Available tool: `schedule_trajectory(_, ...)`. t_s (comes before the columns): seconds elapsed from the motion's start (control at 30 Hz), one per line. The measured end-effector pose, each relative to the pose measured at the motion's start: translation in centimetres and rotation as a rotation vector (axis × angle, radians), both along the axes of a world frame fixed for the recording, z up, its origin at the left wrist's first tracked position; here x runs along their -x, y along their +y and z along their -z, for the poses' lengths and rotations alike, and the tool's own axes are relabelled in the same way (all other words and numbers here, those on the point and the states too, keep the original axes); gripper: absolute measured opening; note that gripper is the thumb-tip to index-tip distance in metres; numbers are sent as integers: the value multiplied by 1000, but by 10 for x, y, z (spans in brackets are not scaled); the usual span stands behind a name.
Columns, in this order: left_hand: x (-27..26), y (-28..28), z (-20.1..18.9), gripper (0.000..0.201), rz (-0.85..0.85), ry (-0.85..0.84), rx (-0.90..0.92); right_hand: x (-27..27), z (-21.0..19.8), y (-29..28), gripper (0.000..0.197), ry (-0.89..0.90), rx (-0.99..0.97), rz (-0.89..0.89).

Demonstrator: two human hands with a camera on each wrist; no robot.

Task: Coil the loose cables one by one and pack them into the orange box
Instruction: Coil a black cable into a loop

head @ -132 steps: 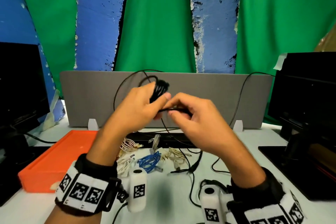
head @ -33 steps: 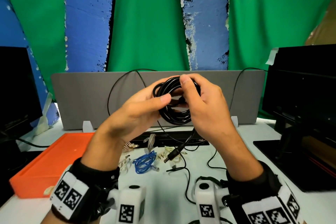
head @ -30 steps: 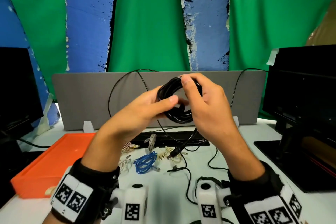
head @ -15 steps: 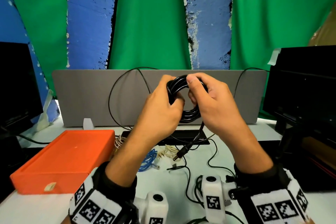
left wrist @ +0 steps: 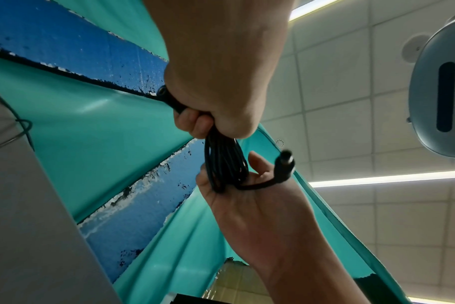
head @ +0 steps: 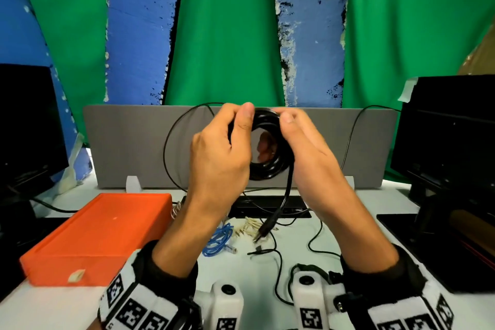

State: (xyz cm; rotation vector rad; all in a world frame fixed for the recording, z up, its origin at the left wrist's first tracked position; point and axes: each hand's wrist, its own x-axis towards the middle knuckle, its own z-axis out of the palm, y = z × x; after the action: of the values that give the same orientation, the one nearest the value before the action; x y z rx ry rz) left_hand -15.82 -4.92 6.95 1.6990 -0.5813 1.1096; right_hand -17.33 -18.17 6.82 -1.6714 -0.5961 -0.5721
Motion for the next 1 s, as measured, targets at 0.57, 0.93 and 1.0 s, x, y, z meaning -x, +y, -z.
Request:
schedule_trajectory(0.57, 2, 10, -9, 43, 226, 103, 87, -23, 3, -9, 15, 152, -381, -127)
schedule_trajectory(0.93, -2, 8, -2, 37, -83, -51, -12, -10, 2, 8, 59, 595, -637, -668)
schedule_trajectory(1.0, -5, 7, 0, 35, -142, -62, -32, -10, 4, 9, 44, 537, -610, -628)
